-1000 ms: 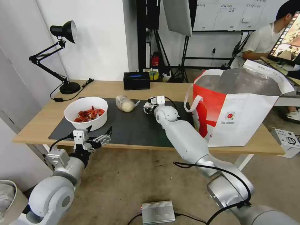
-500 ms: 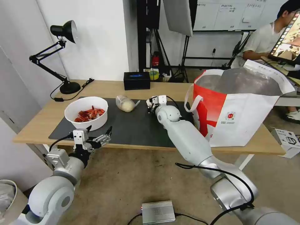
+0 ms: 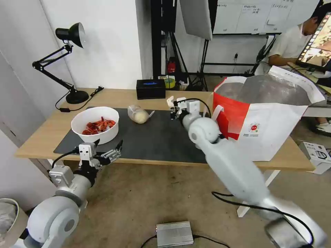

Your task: Pick up the trash from the table and place it into the takeout bag.

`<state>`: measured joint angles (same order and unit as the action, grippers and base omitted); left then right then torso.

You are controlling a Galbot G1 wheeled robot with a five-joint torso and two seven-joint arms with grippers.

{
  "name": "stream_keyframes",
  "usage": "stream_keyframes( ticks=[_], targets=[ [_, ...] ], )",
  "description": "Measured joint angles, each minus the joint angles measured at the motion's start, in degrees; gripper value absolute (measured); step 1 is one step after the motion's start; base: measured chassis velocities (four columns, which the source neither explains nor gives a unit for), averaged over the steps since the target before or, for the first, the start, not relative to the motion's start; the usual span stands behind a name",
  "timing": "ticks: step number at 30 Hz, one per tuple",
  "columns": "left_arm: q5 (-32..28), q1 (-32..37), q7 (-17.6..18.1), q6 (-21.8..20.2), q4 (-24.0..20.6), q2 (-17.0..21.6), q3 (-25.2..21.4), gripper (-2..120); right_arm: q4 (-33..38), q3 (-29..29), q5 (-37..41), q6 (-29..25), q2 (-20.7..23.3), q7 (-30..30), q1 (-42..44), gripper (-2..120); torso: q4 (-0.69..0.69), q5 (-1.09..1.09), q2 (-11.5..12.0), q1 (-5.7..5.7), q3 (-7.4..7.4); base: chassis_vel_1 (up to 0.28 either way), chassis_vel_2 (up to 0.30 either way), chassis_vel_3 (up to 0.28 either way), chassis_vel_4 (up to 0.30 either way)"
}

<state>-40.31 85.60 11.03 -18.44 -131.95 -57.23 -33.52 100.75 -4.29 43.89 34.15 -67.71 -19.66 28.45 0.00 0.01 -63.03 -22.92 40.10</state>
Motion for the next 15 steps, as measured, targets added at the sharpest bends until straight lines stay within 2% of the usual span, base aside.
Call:
stream_keyframes(
  ticks=[8,15],
  targets=[
    [1.38,2.82,-0.66,0.00,-1.58,-0.56,-1.37,100,11.21,5.81,1.91,-3.42,5.63,2.18,2.99,0,0.00,0.00,0.00,0.00,-0.01,0.000,0.000,0.000,0.000],
    [2.91,5.18,-1.45,0.00,-2.45,-1.86,-2.30,100,19.84,15.32,2.56,-4.08,13.69,1.00,6.01,0,0.00,0.00,0.00,0.00,0.00,0.000,0.000,0.000,0.000]
  ],
)
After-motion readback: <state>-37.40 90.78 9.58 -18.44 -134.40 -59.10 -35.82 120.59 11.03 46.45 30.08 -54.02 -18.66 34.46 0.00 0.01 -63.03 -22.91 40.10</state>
